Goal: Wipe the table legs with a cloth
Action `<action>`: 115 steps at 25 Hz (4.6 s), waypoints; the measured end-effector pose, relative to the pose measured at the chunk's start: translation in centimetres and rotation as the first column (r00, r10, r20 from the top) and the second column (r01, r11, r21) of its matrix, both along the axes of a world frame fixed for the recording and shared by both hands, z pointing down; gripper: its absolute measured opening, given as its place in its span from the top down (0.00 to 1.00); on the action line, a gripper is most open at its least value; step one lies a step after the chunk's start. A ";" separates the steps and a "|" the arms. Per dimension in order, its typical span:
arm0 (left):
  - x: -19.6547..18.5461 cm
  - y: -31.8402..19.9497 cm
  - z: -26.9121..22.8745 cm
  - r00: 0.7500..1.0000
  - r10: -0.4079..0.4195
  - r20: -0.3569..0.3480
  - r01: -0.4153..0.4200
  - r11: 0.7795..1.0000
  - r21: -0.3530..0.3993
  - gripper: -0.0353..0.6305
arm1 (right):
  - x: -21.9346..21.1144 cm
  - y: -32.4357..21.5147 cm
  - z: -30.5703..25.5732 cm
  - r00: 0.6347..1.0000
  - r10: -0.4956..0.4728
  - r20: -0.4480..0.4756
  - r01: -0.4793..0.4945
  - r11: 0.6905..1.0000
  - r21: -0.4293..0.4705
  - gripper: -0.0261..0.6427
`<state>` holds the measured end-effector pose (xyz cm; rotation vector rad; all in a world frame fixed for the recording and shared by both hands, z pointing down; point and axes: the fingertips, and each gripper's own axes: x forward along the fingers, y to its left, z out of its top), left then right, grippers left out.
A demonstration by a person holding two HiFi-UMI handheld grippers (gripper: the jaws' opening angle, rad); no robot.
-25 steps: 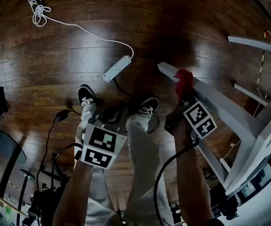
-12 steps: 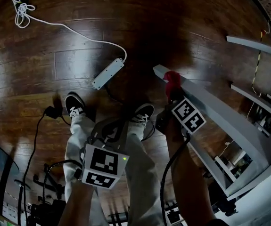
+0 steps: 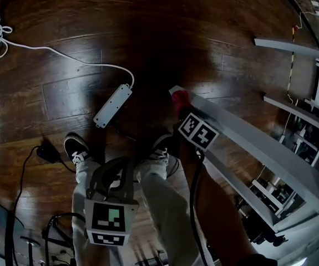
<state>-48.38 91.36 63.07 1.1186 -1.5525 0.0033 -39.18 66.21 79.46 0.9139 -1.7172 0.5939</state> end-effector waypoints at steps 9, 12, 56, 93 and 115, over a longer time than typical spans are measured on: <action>-0.5 -0.1 1.5 0.968 0.210 0.135 -0.206 0.978 -0.039 0.95 | -0.7 0.0 7.2 0.993 0.120 0.013 -0.121 0.993 0.016 0.86; -1.9 -0.6 1.8 0.963 0.216 0.159 -0.212 0.976 -0.041 0.95 | -1.9 0.1 8.5 0.960 0.258 0.112 -0.259 0.966 -0.007 0.86; -3.7 -2.5 -19.9 0.882 0.379 0.280 -0.376 0.924 -0.064 0.95 | -1.9 -0.9 -29.7 0.333 0.757 0.563 -0.750 0.574 -0.328 0.87; 3.7 -7.6 -27.9 0.713 0.624 0.320 -0.659 0.752 0.002 0.95 | 6.2 -0.9 -55.2 0.552 0.225 0.803 -0.554 0.818 0.152 0.86; 25.7 -21.6 -33.1 0.510 0.785 0.352 -0.853 0.514 0.088 0.95 | 29.2 -3.6 -54.3 0.565 0.351 0.747 -0.663 0.732 0.158 0.86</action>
